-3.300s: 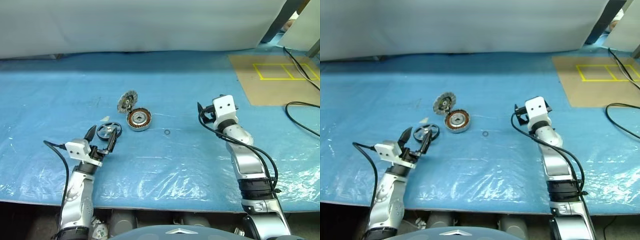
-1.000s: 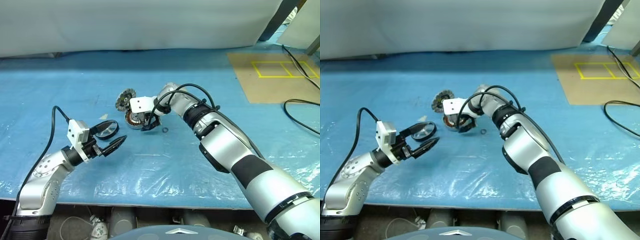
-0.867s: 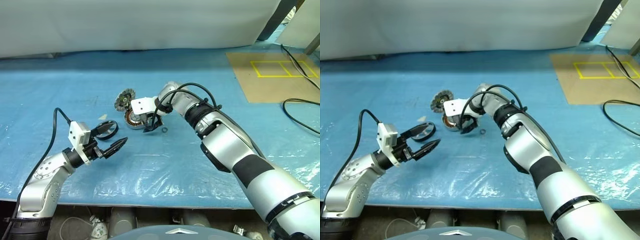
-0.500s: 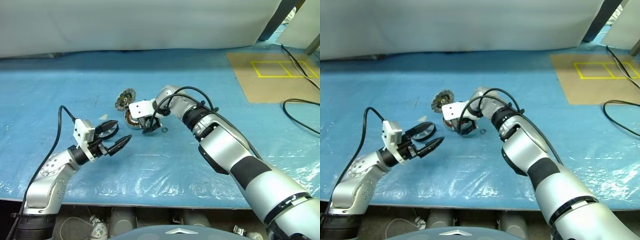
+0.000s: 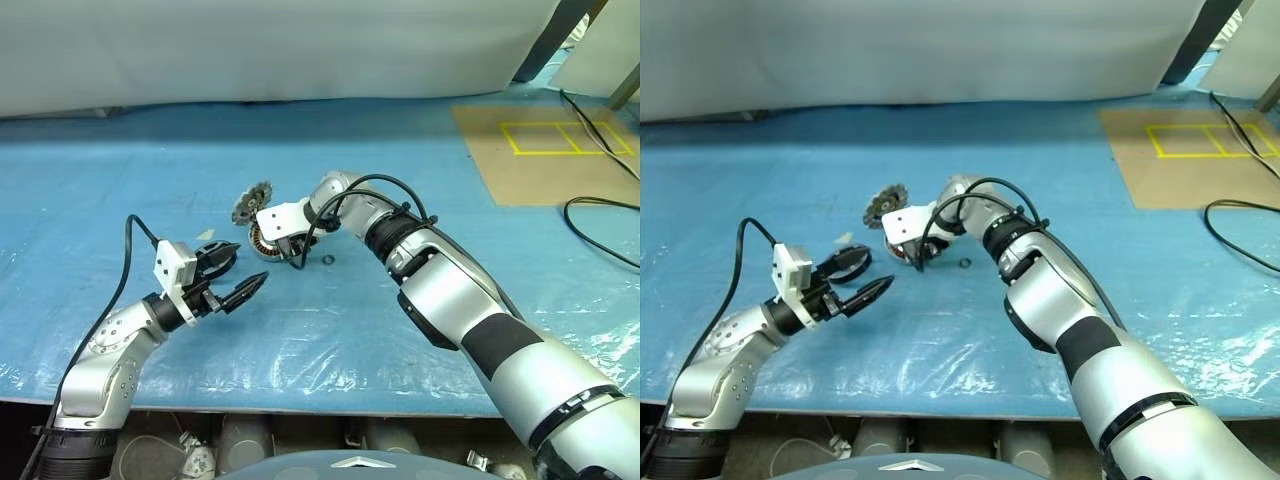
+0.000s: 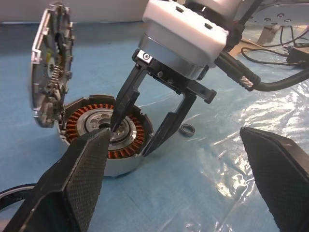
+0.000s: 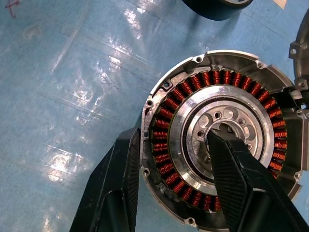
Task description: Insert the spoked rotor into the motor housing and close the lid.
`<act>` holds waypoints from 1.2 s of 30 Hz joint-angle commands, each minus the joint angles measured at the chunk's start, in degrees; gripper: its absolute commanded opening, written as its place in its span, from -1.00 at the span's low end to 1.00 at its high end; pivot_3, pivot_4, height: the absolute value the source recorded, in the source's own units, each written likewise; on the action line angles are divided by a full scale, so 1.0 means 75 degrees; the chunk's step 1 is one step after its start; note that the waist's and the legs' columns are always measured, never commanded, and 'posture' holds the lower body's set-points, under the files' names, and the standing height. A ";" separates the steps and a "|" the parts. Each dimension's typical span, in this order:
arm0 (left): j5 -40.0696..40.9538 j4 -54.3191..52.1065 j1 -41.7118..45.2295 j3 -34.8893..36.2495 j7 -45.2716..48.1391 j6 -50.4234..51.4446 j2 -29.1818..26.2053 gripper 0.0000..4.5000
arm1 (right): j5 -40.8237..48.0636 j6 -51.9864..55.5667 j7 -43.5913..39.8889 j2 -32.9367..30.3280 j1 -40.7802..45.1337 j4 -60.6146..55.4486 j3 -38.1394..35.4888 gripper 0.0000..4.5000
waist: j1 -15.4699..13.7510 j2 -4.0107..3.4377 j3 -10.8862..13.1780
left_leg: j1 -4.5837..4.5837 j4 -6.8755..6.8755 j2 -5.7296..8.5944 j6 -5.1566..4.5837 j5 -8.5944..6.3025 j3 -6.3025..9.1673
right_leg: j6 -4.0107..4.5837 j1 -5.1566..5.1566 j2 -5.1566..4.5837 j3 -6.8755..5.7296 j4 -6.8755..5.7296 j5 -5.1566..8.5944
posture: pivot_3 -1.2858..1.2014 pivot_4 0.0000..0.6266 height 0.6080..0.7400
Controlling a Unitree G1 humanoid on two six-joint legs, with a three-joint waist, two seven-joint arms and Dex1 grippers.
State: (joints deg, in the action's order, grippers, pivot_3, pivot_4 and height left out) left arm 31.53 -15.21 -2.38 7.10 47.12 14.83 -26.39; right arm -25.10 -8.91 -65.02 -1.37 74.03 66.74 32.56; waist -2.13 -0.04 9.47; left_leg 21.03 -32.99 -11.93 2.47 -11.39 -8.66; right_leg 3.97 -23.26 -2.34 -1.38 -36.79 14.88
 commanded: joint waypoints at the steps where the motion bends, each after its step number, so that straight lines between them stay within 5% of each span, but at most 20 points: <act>1: 0.0008 -0.0104 0.0067 0.0067 -0.0025 -0.0141 0.0016 1.00 | 0.0078 0.0700 -0.0403 0.0069 0.0175 -0.0147 -0.0147 -0.21 | -0.0001 -0.0002 0.0001 | -0.0001 0.0000 0.0000 0.0007 -0.0004 0.0000 | 0.0000 0.0000 0.0000 0.0001 -0.0001 0.0000 | 0.03 -0.52 1.00; 8: 0.0026 -0.0066 0.0053 0.0023 0.0015 -0.0150 0.0095 1.00 | 0.0671 0.3987 -0.3069 -0.0497 -0.0337 -0.2908 -0.0259 -0.21 | -0.0049 0.0001 0.0003 | 0.0023 -0.0001 0.0006 -0.0017 0.0008 0.0003 | -0.0001 -0.0003 -0.0002 0.0000 0.0008 -0.0001 | 0.03 -0.52 1.00; 12: 0.0036 -0.0003 0.0078 -0.0029 0.0103 -0.0126 0.0099 1.00 | 0.0719 0.6251 -0.3656 -0.0831 -0.0807 -0.4744 0.0273 -0.21 | -0.0047 0.0003 0.0005 | 0.0035 0.0001 0.0002 -0.0002 0.0017 0.0007 | -0.0029 -0.0009 0.0002 -0.0008 0.0012 -0.0017 | 0.03 -0.52 1.00; 22: 0.0174 0.0181 0.0116 0.0147 0.0243 -0.0049 -0.0052 1.00 | 0.1315 0.9722 -0.3045 -0.0669 -0.1384 -0.6646 0.1449 -0.21 | -0.0026 0.0004 0.0005 | -0.0005 0.0003 0.0004 0.0033 0.0005 0.0007 | -0.0005 0.0008 0.0001 0.0001 0.0004 -0.0002 | 0.03 -0.52 1.00; 32: 0.0242 -0.0102 -0.0060 0.0192 0.0069 0.0047 -0.0045 1.00 | 0.1463 1.0097 -0.1338 -0.0103 -0.1704 -0.5886 0.1913 -0.21 | 0.0015 0.0012 -0.0001 | -0.0199 0.0063 0.0008 0.0053 0.0000 0.0010 | -0.0004 0.0135 0.0005 0.0057 0.0013 0.0017 | 0.03 -0.52 1.00; 36: 0.0224 -0.0226 -0.0204 0.0162 0.0022 0.0048 -0.0036 1.00 | 0.1797 1.0173 -0.1303 -0.0132 -0.1686 -0.6072 0.1985 0.31 | -0.0017 0.0002 0.0000 | -0.0258 0.0100 0.0018 0.0033 -0.0012 0.0008 | -0.0059 0.0149 0.0004 0.0088 0.0012 0.0048 | 0.03 -0.52 1.00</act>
State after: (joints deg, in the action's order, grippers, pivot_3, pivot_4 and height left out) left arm 32.55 -14.70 -3.81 7.25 47.55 15.51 -26.38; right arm -13.66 66.65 -74.90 -2.53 62.79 19.95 45.20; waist -2.25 -0.03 9.47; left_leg 19.08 -32.20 -11.78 2.73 -11.47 -8.62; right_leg 3.52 -22.12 -2.32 -0.70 -36.71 15.24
